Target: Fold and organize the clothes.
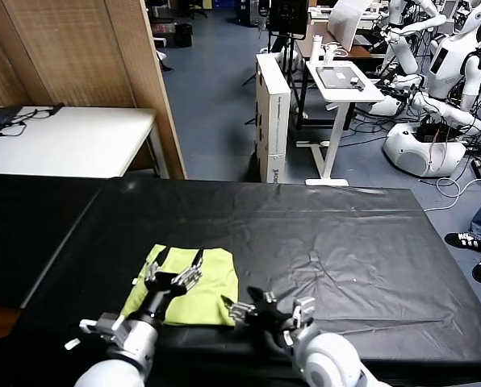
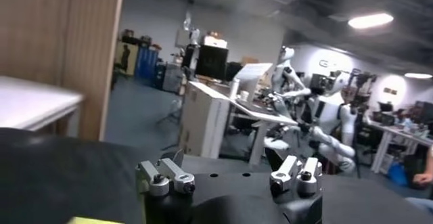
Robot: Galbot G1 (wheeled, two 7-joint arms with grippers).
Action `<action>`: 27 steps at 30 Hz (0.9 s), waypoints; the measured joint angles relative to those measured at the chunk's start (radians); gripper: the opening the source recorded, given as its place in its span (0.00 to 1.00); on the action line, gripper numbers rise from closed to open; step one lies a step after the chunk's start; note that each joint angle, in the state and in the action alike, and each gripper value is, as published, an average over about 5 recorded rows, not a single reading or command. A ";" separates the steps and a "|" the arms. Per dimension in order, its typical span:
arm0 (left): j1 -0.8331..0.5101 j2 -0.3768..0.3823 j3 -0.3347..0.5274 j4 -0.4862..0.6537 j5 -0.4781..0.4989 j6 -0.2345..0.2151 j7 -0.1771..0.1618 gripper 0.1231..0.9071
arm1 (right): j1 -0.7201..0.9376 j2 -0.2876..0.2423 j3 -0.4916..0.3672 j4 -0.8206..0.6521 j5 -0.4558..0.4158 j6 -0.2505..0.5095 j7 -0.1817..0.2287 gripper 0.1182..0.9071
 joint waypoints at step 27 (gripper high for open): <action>0.028 -0.005 -0.024 0.002 0.007 -0.020 0.011 1.00 | -0.078 -0.130 0.244 0.081 -0.466 -0.101 -0.053 0.04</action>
